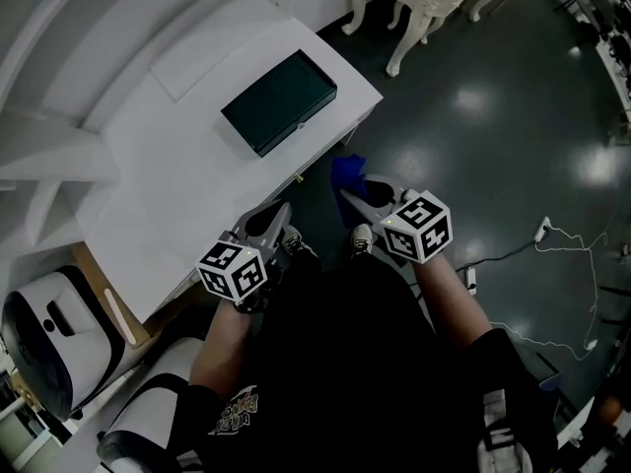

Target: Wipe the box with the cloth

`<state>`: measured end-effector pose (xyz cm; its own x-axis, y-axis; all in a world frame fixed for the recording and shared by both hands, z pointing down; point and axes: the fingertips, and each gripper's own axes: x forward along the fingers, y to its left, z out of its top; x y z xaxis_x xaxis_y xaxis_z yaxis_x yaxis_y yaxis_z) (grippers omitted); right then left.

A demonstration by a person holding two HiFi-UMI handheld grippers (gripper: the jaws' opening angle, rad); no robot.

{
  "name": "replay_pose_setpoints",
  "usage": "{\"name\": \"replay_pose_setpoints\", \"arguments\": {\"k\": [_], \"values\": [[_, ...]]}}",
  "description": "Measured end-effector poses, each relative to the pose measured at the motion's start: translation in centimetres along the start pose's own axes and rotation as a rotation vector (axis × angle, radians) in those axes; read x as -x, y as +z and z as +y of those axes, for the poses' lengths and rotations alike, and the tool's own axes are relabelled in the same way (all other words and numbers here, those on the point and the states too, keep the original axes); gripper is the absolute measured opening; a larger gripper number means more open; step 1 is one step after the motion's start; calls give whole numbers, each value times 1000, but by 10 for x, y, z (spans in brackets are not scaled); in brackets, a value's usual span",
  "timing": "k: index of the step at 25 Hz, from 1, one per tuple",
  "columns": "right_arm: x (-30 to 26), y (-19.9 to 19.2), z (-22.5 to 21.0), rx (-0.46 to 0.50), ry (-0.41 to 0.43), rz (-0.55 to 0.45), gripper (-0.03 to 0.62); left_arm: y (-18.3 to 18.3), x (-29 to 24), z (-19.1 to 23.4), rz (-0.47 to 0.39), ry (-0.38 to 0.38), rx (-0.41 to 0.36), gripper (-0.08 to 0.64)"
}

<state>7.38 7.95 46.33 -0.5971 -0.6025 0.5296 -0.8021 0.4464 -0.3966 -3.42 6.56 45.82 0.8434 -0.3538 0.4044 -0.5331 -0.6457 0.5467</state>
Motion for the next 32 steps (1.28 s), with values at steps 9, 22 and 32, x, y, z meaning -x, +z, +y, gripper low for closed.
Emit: {"name": "replay_pose_setpoints", "arguments": {"k": [9,22,32], "values": [[39,-13,-13,48,61,11,91,-11,-18,-50,-37,40,-11,0],[54,-28,-1,157,195,71,91,-41,-7,-82,-119,147,43,0],[56,-48,-2,175,233,122,90,-61,-9,-88,-126,180,78,0]]}}
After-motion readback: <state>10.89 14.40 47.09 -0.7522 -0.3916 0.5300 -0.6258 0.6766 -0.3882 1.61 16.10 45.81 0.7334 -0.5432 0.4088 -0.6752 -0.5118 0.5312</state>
